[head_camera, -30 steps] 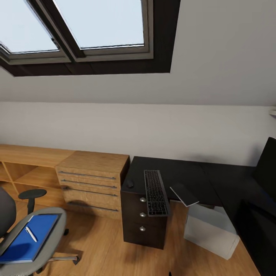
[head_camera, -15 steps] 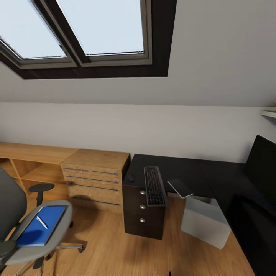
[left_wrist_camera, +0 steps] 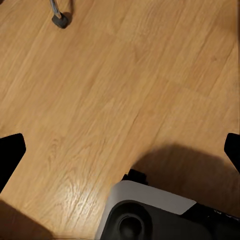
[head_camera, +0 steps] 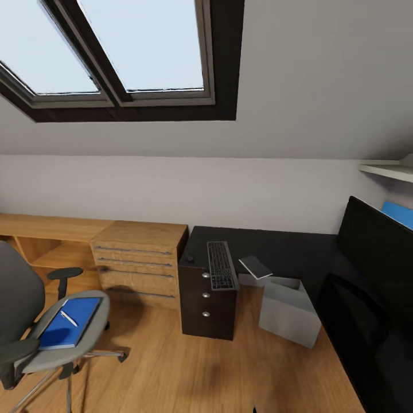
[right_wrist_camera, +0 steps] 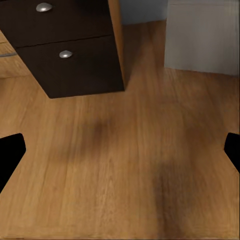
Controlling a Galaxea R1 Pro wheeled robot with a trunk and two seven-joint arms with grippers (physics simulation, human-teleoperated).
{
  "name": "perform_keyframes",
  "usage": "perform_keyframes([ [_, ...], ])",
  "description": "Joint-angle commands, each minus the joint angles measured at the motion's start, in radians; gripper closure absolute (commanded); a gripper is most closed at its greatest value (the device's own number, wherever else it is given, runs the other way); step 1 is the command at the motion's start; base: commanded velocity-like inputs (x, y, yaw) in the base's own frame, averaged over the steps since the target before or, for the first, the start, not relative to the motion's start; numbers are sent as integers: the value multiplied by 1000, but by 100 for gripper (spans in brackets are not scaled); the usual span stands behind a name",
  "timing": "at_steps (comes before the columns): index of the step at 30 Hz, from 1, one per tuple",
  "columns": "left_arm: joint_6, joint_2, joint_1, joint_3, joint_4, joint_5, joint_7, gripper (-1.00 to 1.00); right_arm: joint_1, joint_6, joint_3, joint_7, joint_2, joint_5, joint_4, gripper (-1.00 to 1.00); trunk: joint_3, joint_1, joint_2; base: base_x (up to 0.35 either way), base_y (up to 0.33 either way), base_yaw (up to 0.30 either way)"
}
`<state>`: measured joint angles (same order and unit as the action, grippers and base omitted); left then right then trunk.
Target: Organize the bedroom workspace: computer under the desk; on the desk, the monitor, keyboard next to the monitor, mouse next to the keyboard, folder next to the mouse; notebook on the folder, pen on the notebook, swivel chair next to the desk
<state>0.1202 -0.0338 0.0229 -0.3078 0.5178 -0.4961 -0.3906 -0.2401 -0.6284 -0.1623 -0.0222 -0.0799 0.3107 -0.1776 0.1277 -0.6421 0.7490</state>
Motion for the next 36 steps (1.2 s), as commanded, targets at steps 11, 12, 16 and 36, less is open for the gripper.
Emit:
perform_keyframes([
  [11, 7, -1, 0, -7, 2, -14, -8, -100, -1, -4, -10, -2, 0, 7, 1, -100, -36, 43, -76, -132, 0, -243],
  [12, 19, -1, 0, -7, 2, -14, -8, -100, -1, -4, -11, -1, -1, 7, 2, -100, -39, 46, -83, -15, 0, -262],
  [16, 49, -1, 0, -7, 1, -16, -8, -100, -1, -4, -11, -1, -1, 7, 2, -100, -52, 62, -111, -8, 0, -233],
  [36, 90, -1, 0, -12, -3, -10, -8, -100, -1, -5, -11, -1, -4, 6, -5, -100, -52, 62, -111, -1, 0, -29],
])
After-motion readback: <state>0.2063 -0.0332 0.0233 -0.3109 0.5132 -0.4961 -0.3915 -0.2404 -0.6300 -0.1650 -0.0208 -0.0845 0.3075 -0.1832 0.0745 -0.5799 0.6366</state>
